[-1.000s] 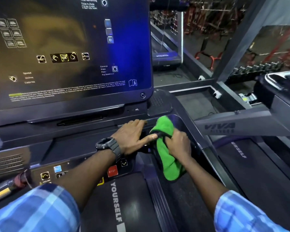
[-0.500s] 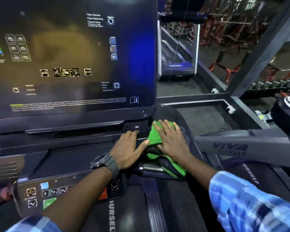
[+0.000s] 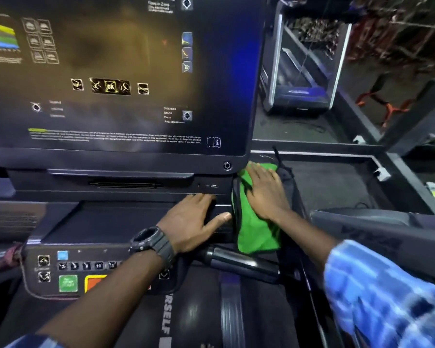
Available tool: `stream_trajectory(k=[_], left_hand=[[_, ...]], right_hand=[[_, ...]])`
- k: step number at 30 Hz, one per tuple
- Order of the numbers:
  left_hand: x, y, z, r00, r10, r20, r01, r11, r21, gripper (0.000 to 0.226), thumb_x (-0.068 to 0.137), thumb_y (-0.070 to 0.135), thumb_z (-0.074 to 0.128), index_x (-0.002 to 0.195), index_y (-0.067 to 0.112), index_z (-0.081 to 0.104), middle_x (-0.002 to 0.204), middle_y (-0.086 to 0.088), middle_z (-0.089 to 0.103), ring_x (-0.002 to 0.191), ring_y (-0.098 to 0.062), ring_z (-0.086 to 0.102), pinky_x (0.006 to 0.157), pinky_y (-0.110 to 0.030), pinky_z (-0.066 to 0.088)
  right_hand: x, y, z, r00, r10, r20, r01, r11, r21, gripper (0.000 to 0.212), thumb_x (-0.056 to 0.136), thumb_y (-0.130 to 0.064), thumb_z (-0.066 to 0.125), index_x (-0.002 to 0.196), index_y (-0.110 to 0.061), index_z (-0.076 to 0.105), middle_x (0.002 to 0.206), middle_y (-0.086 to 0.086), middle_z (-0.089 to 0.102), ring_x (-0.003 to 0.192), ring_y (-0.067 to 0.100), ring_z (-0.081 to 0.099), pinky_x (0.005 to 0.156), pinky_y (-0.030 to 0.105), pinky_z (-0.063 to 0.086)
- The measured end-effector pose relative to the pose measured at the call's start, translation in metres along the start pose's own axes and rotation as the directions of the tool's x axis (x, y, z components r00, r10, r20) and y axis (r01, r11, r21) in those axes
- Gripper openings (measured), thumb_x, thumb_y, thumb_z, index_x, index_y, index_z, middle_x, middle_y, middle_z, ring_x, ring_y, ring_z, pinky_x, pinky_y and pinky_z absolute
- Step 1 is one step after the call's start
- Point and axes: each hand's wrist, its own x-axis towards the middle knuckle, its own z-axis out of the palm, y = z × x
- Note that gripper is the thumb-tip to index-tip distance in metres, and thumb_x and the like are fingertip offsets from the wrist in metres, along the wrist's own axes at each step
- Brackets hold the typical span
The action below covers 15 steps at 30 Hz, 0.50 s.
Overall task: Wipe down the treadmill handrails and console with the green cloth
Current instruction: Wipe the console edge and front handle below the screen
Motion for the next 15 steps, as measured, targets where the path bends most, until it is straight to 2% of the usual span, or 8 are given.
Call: stream_trajectory(k=[2, 3, 5, 7, 9, 12, 15], left_hand=[[0.0, 0.0, 0.001, 1.0, 0.001, -0.013, -0.001, 1.0, 0.001, 0.087, 0.083, 0.082, 0.009, 0.124, 0.018, 0.051, 0.121, -0.003, 0.06, 0.114, -0.021, 0.052, 0.102, -0.039, 0.04], [-0.001, 0.001, 0.0, 1.0, -0.003, -0.016, 0.003, 1.0, 0.006, 0.084, 0.084, 0.081, 0.011, 0.122, 0.018, 0.051, 0.121, -0.003, 0.06, 0.114, -0.021, 0.052, 0.102, -0.039, 0.04], [-0.001, 0.002, 0.0, 1.0, -0.011, -0.018, 0.011, 1.0, 0.025, 0.081, 0.085, 0.08, 0.014, 0.12, 0.017, 0.052, 0.12, -0.003, 0.061, 0.113, -0.022, 0.052, 0.101, -0.039, 0.04], [-0.001, 0.001, 0.0, 1.0, -0.013, -0.011, 0.014, 0.999, 0.037, 0.08, 0.085, 0.079, 0.015, 0.118, 0.017, 0.053, 0.119, -0.004, 0.061, 0.112, -0.024, 0.053, 0.101, -0.039, 0.041], [0.0, 0.002, 0.0, 1.0, -0.009, -0.007, 0.01, 0.999, 0.042, 0.078, 0.086, 0.078, 0.016, 0.115, 0.017, 0.054, 0.116, -0.005, 0.062, 0.11, -0.024, 0.054, 0.1, -0.039, 0.041], [0.002, 0.0, 0.002, 1.0, -0.014, -0.017, 0.015, 0.999, 0.048, 0.079, 0.085, 0.08, 0.016, 0.112, 0.018, 0.056, 0.111, -0.004, 0.063, 0.106, -0.024, 0.055, 0.097, -0.039, 0.042], [0.002, -0.001, 0.006, 1.0, -0.017, -0.026, 0.018, 0.998, 0.056, 0.082, 0.084, 0.081, 0.014, 0.111, 0.017, 0.057, 0.11, -0.006, 0.064, 0.106, -0.025, 0.056, 0.097, -0.041, 0.043]], right_hand=[[-0.033, 0.018, -0.01, 0.984, -0.163, 0.074, 0.169, 0.982, -0.087, 0.083, 0.086, -0.07, 0.033, 0.152, -0.022, 0.023, 0.155, 0.001, 0.033, 0.143, 0.021, 0.029, 0.119, 0.042, 0.017], [-0.037, 0.027, -0.017, 0.971, -0.196, 0.138, 0.215, 0.968, -0.133, 0.099, 0.076, -0.085, 0.032, 0.153, -0.024, 0.021, 0.156, -0.001, 0.031, 0.144, 0.021, 0.027, 0.119, 0.043, 0.016], [-0.028, 0.038, -0.028, 0.972, -0.088, 0.217, 0.131, 0.972, -0.193, 0.122, 0.057, -0.101, 0.027, 0.153, -0.027, 0.019, 0.157, -0.003, 0.029, 0.145, 0.021, 0.025, 0.118, 0.045, 0.015], [-0.015, 0.026, -0.029, 0.978, 0.095, 0.185, -0.064, 0.984, -0.167, 0.13, 0.049, -0.105, 0.022, 0.151, -0.025, 0.024, 0.156, -0.002, 0.031, 0.144, 0.024, 0.026, 0.117, 0.048, 0.016], [-0.015, -0.008, -0.016, 0.972, 0.195, 0.128, -0.181, 0.977, -0.117, 0.131, 0.05, -0.104, 0.025, 0.149, -0.018, 0.031, 0.154, 0.004, 0.036, 0.143, 0.029, 0.028, 0.114, 0.053, 0.017], [-0.036, -0.049, 0.008, 0.995, 0.092, 0.035, -0.088, 0.99, -0.107, 0.129, 0.053, -0.094, 0.04, 0.147, -0.004, 0.033, 0.149, 0.014, 0.04, 0.141, 0.036, 0.032, 0.112, 0.061, 0.018], [-0.058, -0.039, 0.009, 0.994, -0.069, 0.08, 0.084, 0.978, -0.193, 0.144, 0.044, -0.085, 0.063, 0.152, -0.003, 0.016, 0.155, 0.013, 0.03, 0.144, 0.034, 0.025, 0.114, 0.061, 0.017]])
